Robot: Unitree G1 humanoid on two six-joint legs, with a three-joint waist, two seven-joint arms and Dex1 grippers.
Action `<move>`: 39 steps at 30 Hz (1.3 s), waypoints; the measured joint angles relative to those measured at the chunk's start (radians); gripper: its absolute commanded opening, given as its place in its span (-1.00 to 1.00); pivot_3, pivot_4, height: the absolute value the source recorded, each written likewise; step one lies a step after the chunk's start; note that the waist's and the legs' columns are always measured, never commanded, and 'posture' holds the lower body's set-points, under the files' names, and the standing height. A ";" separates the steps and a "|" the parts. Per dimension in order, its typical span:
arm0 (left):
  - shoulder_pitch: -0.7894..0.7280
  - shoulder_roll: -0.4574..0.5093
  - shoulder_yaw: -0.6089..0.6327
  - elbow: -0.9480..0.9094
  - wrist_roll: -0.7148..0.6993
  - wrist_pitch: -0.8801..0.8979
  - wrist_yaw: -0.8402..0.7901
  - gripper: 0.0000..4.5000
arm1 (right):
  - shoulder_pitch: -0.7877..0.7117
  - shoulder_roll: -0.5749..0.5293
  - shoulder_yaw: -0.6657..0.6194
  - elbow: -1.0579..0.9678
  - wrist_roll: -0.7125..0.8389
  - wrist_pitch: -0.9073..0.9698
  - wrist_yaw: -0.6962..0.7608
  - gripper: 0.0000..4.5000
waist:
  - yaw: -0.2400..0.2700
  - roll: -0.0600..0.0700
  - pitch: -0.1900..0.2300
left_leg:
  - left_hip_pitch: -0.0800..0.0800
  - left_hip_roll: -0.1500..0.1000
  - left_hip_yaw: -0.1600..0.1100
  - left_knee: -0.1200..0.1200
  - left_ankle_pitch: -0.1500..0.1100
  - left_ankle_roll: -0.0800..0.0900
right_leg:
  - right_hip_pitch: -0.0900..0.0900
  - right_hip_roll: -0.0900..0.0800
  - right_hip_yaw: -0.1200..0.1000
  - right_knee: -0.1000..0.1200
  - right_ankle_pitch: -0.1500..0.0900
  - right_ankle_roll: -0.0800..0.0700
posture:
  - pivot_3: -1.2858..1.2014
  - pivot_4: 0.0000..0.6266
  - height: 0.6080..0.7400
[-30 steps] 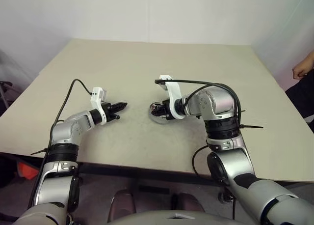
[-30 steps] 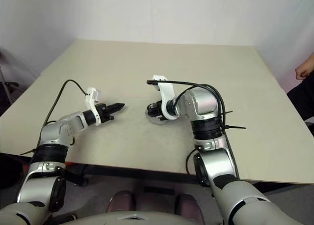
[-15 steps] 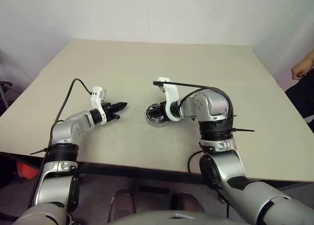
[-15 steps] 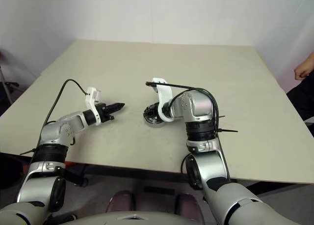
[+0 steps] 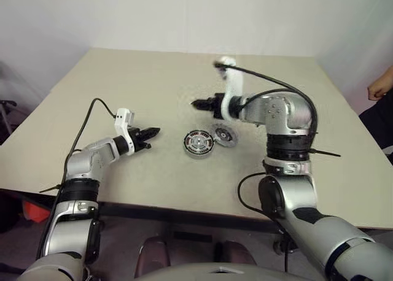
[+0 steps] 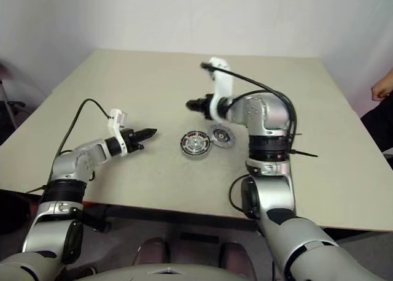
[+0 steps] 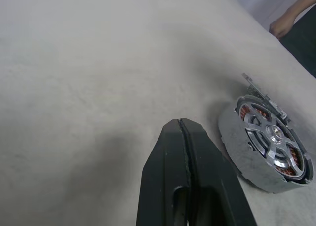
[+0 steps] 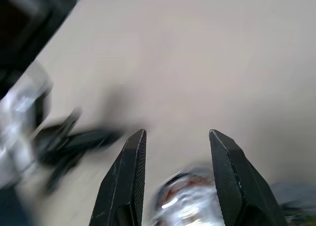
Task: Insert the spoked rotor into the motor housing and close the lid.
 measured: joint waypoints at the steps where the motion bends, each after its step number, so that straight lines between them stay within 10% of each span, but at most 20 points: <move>1: 0.000 -0.006 -0.001 -0.004 -0.002 0.000 -0.001 -1.00 | 0.035 -0.028 -0.028 -0.001 0.004 -0.024 0.001 -0.01 | 0.004 0.000 0.000 | 0.000 0.000 0.000 0.000 0.000 0.000 | 0.001 0.000 0.000 0.000 0.000 0.000 | 0.03 -1.00 1.00; 5: -0.004 -0.016 -0.019 -0.012 -0.003 0.000 -0.015 -1.00 | 0.201 -0.107 -0.081 -0.055 0.014 -0.045 0.008 -0.01 | 0.011 0.000 0.000 | 0.000 0.001 0.000 0.000 0.000 0.000 | 0.000 0.001 0.000 0.001 0.000 0.000 | 0.03 -1.00 1.00; 17: -0.103 -0.032 -0.067 0.123 0.031 -0.045 -0.073 -1.00 | 0.583 -0.781 0.538 -0.519 -0.220 -0.832 0.566 -0.01 | 0.012 0.000 0.000 | 0.005 0.000 0.000 0.003 0.000 0.002 | 0.009 0.001 0.003 0.001 -0.006 0.004 | 0.03 -1.00 1.00; 31: -0.061 -0.045 -0.075 0.104 0.040 -0.058 -0.069 -1.00 | 0.577 -0.578 0.462 -0.205 -0.318 -0.709 0.347 -0.01 | 0.012 0.000 0.000 | 0.000 0.001 0.000 0.003 0.002 0.007 | 0.004 0.000 0.000 0.001 0.000 -0.005 | 0.03 -1.00 1.00; 39: -0.063 -0.042 -0.076 0.103 0.040 -0.050 -0.067 -1.00 | 0.617 -0.266 0.084 -0.303 -0.096 -0.270 0.189 0.83 | 0.001 0.001 0.000 | 0.002 0.000 0.000 0.002 0.002 0.007 | 0.004 0.001 0.001 0.004 0.000 -0.006 | 0.03 -1.00 1.00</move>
